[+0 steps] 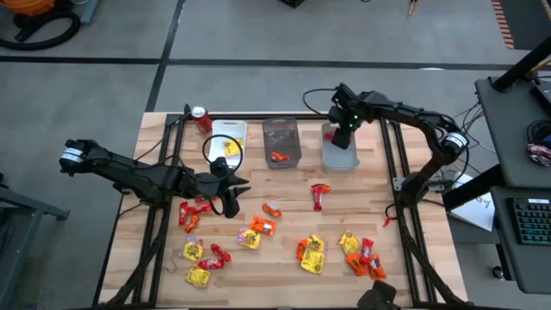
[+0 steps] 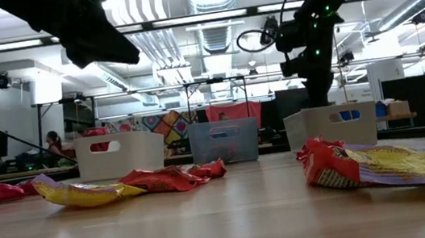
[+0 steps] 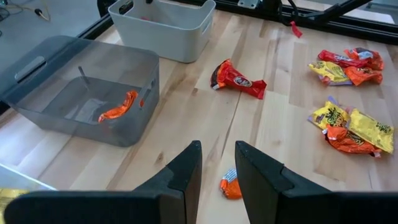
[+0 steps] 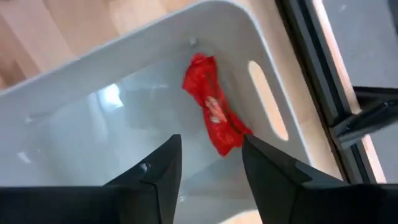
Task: Sort candy
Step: Put the orange chocolate into the black bin
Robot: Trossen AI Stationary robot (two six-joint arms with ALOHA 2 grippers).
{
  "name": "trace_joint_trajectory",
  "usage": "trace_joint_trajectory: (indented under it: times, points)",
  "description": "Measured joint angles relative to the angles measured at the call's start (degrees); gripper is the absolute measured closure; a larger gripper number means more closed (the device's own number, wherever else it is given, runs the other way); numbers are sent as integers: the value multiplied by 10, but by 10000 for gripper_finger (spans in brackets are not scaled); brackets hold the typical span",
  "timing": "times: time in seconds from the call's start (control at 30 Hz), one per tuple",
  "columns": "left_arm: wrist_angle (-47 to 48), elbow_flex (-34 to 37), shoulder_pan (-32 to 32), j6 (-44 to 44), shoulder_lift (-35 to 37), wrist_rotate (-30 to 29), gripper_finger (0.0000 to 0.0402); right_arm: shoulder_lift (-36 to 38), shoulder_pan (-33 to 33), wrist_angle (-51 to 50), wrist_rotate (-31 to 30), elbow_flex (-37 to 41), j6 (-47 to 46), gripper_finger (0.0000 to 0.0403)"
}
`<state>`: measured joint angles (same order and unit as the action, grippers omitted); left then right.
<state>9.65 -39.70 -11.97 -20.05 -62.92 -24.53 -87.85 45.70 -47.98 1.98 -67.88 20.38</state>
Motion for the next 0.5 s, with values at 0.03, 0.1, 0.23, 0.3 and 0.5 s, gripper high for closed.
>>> trace_joint_trajectory:
  times: [0.03,0.1,0.23,0.3,0.5]
  points:
    - [1,0,0,-6,0,0,320,7,-4,-3,0,0,-6,245]
    - [4,0,0,-17,-1,1,320,24,-18,-9,4,0,-17,248]
    - [3,0,0,-20,-13,31,320,66,-55,-27,28,0,-57,258]
    - [3,0,0,-18,-24,52,320,93,-83,-31,37,4,-76,262]
    - [-2,0,-6,13,-68,122,320,173,-182,-30,45,20,-134,268]
